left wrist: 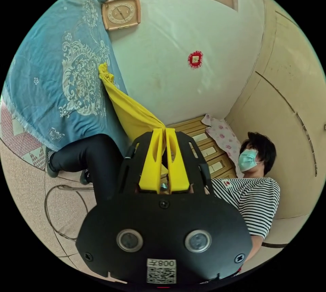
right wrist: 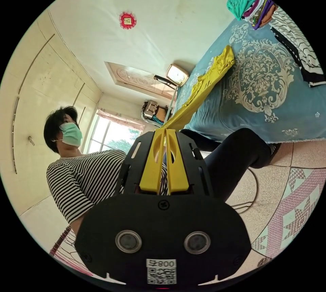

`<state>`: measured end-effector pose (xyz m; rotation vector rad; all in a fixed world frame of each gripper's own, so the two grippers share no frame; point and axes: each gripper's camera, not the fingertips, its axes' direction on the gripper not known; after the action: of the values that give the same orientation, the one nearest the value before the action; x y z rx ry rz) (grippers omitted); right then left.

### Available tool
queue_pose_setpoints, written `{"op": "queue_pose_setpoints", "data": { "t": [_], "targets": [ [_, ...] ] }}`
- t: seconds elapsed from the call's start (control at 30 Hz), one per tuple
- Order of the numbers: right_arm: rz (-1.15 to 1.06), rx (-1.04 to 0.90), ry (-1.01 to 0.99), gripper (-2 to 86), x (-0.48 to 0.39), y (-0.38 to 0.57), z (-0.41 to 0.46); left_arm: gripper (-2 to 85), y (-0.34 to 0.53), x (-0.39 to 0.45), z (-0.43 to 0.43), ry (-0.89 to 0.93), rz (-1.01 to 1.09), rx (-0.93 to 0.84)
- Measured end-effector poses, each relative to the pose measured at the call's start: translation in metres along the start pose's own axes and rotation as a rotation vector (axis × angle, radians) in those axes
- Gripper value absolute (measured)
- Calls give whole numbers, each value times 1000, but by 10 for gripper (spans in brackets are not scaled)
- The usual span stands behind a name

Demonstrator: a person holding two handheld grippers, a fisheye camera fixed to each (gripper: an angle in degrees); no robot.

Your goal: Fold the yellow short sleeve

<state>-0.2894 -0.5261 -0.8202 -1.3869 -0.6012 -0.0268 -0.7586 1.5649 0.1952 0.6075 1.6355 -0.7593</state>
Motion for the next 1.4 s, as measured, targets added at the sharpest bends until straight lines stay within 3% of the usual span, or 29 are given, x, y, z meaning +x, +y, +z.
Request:
{"op": "queue_pose_setpoints", "data": {
  "t": [0.37, 0.8, 1.0, 1.4],
  "targets": [
    [26, 66, -44, 3, 28, 49, -31, 17, -9, -28, -10, -24, -72, 18],
    [76, 92, -59, 2, 92, 11, -30, 17, -77, -90, 17, -51, -121, 41],
    [57, 127, -70, 3, 118, -44, -27, 18, -155, -122, 56, -54, -76, 15],
    [43, 124, -38, 3, 207, -257, 22, 20, -359, -233, 181, -120, -35, 9]
  ]
}}
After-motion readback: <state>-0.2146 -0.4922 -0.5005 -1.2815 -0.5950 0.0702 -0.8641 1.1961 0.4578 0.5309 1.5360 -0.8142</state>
